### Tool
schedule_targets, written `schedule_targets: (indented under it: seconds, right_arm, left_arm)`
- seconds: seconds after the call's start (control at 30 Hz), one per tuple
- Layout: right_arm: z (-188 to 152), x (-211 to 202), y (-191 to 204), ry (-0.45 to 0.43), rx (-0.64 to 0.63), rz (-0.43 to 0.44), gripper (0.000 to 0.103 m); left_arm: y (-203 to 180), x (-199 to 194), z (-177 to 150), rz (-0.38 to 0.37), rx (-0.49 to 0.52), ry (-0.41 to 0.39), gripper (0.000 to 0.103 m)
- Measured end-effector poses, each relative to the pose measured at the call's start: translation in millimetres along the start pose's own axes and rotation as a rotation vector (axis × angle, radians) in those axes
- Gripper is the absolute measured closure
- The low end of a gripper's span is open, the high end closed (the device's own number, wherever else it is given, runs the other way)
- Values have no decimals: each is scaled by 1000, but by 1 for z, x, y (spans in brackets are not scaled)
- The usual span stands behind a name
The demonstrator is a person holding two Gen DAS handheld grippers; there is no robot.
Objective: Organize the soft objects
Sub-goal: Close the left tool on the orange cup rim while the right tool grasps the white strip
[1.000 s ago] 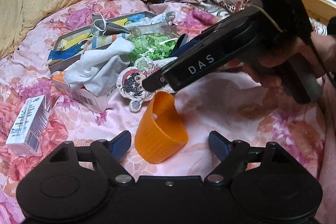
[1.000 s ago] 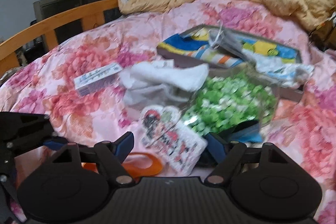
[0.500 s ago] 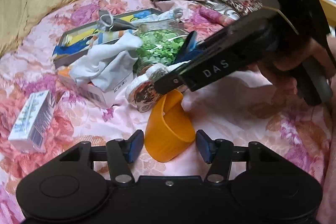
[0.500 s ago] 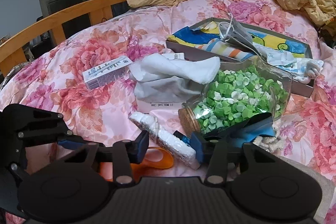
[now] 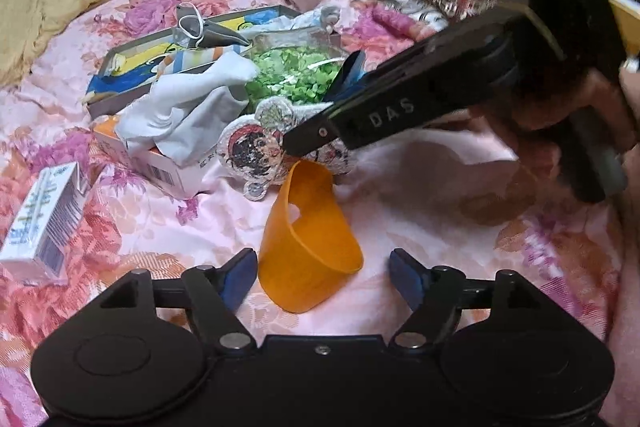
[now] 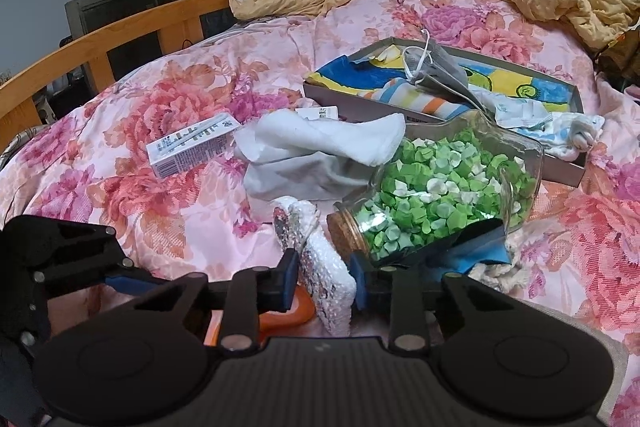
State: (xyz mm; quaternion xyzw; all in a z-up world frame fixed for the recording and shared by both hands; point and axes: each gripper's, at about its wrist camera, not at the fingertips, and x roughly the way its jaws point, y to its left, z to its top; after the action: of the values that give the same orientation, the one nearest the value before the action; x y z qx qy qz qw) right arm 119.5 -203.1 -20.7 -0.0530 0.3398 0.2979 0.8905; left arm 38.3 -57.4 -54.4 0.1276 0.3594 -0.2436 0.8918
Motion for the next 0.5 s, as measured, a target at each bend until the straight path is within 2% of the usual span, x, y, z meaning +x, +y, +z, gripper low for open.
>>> schedule_targets:
  seconds: [0.17,0.37,0.5]
  right_arm:
    - [0,-1,-1,-6,9,-3,77]
    - [1,-3,-1,-9,12,-1,78]
    - [1,-4,-1,-15,12,2,81]
  left_arm:
    - [1,4,0,35,34,28,45]
    - [7,2,2,24,27,32,49]
    - [20,-2,4,13,-49,30,52]
